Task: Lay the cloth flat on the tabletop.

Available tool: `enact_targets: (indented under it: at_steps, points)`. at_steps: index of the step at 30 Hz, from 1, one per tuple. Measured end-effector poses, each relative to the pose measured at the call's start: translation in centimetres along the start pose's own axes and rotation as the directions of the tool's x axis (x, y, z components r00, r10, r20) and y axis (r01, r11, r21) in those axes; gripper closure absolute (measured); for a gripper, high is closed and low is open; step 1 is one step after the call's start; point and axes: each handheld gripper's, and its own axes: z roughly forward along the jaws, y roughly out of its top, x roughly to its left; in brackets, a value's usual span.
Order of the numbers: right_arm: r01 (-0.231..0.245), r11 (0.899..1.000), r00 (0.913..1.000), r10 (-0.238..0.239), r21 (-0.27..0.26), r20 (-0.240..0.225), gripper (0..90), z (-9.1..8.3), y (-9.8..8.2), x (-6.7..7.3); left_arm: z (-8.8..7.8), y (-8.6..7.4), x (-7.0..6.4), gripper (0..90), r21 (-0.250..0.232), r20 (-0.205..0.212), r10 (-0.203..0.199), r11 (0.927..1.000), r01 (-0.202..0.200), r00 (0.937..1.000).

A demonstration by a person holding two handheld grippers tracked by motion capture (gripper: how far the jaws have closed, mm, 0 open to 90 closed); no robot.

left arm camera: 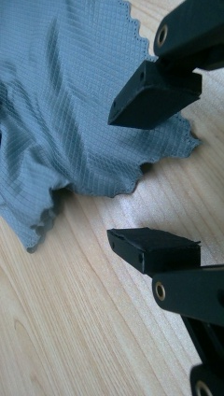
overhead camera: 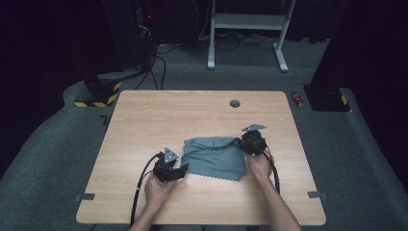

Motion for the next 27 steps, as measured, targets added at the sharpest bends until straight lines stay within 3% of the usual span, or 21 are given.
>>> enact_targets:
  at_steps: [3, 6, 7, 8, 9, 10, 13, 14, 16, 18, 19, 20, 21, 22, 24, 27]
  points:
    - [-0.001, 0.998, 0.9994, -0.001, -0.055, -0.034, 72.2, -1.7, -0.2, 0.5, 0.0, 0.0, 0.0, 39.1, 0.000, 0.000, 0.000, 1.0000, 0.000, 1.0000]
    - [0.008, 0.997, 0.9987, -0.012, -0.071, -0.049, 71.9, -2.4, -0.4, 1.0, 0.0, 0.0, 0.0, 39.1, 0.000, 0.000, 0.000, 1.0000, 0.000, 1.0000]
    - [0.064, 0.994, 0.9929, -0.072, -0.085, -0.095, 71.4, -3.6, -1.2, 2.3, 0.0, 0.0, 0.0, 39.1, 0.000, 0.000, 0.000, 1.0000, 0.000, 1.0000]
    - [0.113, 0.992, 0.9848, -0.121, -0.063, -0.125, 71.5, -4.2, -2.5, 3.6, 0.0, 0.0, 0.0, 39.1, 0.000, 0.000, 0.001, 1.0000, -0.001, 1.0000]
    - [0.113, 0.992, 0.9848, -0.121, -0.063, -0.125, 71.5, -4.2, -2.5, 3.6, 0.0, 0.0, 0.0, 39.1, 0.000, 0.000, 0.001, 1.0000, -0.001, 1.0000]
    - [0.137, 0.990, 0.9781, -0.142, -0.042, -0.152, 71.6, -4.4, -3.9, 4.4, 0.0, 0.0, 0.0, 39.1, 0.000, 0.000, 0.001, 1.0000, -0.001, 1.0000]
    - [0.157, 0.988, 0.9762, -0.156, -0.006, -0.150, 71.8, -4.2, -5.4, 4.9, -0.1, 0.0, 0.0, 41.5, 0.001, 0.003, 0.012, 0.9999, -0.012, 0.9999]
    - [0.156, 0.988, 0.9766, -0.153, 0.010, -0.151, 72.9, -3.9, -6.7, 5.1, -0.1, -0.1, -0.1, 43.6, -0.004, 0.013, 0.019, 0.9998, -0.019, 0.9997]
    - [0.131, 0.991, 0.9774, -0.130, -0.005, -0.166, 74.7, -4.2, -7.3, 4.8, -0.4, -0.2, -0.2, 51.4, -0.014, 0.030, 0.031, 0.9995, -0.030, 0.9991]
    - [0.140, 0.990, 0.9779, -0.141, -0.016, -0.155, 75.7, -4.5, -7.8, 4.9, -0.5, -0.3, -0.3, 65.3, -0.015, 0.040, 0.039, 0.9992, -0.038, 0.9985]
    - [0.140, 0.990, 0.9779, -0.141, -0.016, -0.155, 75.7, -4.5, -7.8, 4.9, -0.6, -0.4, -0.5, 65.3, -0.018, 0.049, 0.046, 0.9988, -0.045, 0.9977]
    - [0.150, 0.988, 0.9765, -0.154, -0.035, -0.151, 77.8, -4.7, -8.2, 5.0, -0.7, -0.5, -0.5, 75.8, -0.019, 0.059, 0.056, 0.9983, -0.055, 0.9967]
    - [0.150, 0.988, 0.9765, -0.154, -0.035, -0.151, 77.8, -4.7, -8.2, 5.0, -0.9, -0.7, -0.5, 75.8, -0.019, 0.068, 0.058, 0.9982, -0.056, 0.9960]
    - [0.160, 0.987, 0.9738, -0.162, -0.028, -0.159, 80.0, -4.9, -8.3, 5.0, -1.1, -0.8, -0.5, 86.3, -0.016, 0.077, 0.052, 0.9986, -0.051, 0.9956]
    - [0.160, 0.987, 0.9729, -0.163, -0.028, -0.164, 81.6, -5.1, -8.6, 5.1, -1.9, -1.3, -0.3, 89.3, 0.008, 0.117, 0.031, 0.9995, -0.032, 0.9927]
    - [0.172, 0.985, 0.9694, -0.175, -0.030, -0.172, 82.0, -5.4, -8.9, 5.3, -2.4, -1.4, -0.6, 89.8, 0.025, 0.135, 0.043, 0.9986, -0.047, 0.9899]
